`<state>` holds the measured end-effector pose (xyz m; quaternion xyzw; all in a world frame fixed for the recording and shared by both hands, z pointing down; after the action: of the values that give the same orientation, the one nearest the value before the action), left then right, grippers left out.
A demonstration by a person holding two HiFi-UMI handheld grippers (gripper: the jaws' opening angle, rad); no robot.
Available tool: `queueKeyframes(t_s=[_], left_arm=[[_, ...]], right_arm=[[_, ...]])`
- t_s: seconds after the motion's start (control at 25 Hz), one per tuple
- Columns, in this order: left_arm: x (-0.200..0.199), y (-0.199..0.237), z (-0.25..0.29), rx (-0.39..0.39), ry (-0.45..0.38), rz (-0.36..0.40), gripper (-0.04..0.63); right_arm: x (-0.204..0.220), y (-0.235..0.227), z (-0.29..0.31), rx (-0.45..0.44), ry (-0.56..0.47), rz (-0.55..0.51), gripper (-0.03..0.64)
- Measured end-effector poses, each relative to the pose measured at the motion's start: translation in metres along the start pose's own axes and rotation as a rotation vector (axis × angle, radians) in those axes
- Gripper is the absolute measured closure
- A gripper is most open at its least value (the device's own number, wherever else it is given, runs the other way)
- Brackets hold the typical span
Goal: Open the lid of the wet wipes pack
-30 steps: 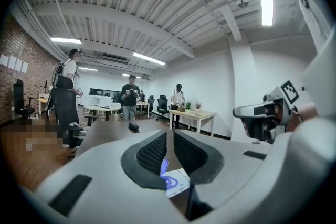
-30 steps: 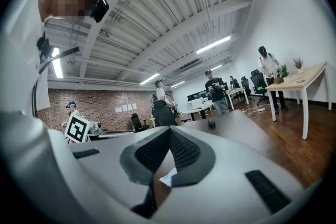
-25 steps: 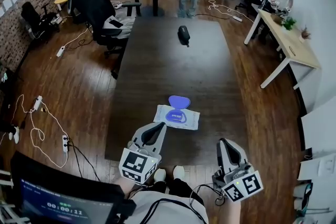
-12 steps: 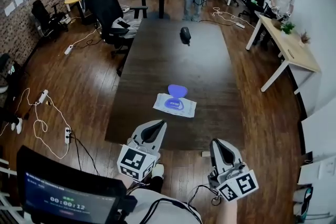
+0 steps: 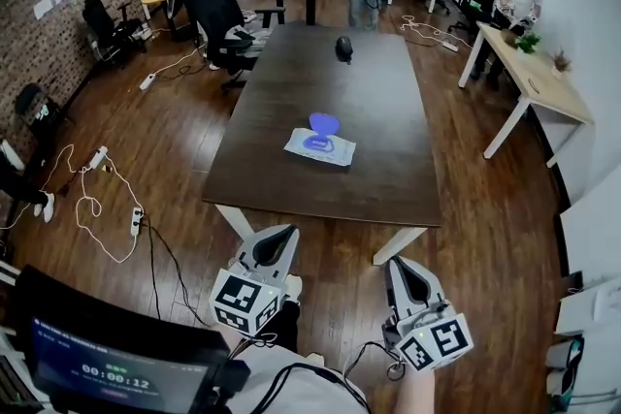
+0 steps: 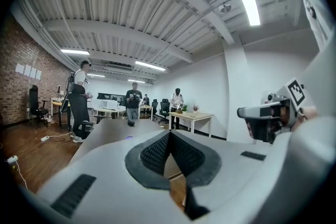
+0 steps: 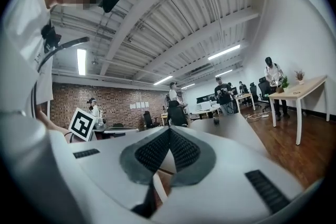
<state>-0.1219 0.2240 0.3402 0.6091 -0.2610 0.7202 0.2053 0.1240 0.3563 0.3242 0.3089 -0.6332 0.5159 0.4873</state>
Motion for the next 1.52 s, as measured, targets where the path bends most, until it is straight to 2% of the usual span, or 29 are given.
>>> queueKeyframes(t_s=[0.24,0.48,0.72,1.08,1.52], left_arm=[[-0.026,-0.042,-0.057,-0.032,-0.039,-0.002,0.594],[-0.036,-0.050,-0.079,-0.020,-0.063,0.004,0.594],[-0.035,-0.045,-0.095,-0.012,-0.067,0.008,0.594],[-0.030,-0.016,-0.129,0.010,-0.052,-0.002,0.594],[-0.033,-0.010,-0.146,0.026,-0.094,-0.018,0.594]], right_arm=[[-0.007,0.031,-0.058,-0.026,-0.023,-0.003,0.612],[-0.006,0.045,-0.075,-0.064,-0.028,-0.037,0.612],[0.005,0.050,-0.094,-0.021,-0.045,-0.018,0.612],[0.003,0.089,-0.094,0.032,-0.085,-0.033,0.612],[0.002,0.116,-0.090,0.038,-0.075,-0.072,0.612]])
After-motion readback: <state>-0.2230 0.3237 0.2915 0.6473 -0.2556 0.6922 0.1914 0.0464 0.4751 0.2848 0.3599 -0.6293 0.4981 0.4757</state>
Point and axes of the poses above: the fingertips, and each gripper's own axes: z forward along the fingers, y to its left, x out of its underside, the point moved 10 cm from there along -z, backward along the fingers, and after that the axes turned 10 degrees about z, right-handed, at the moved point
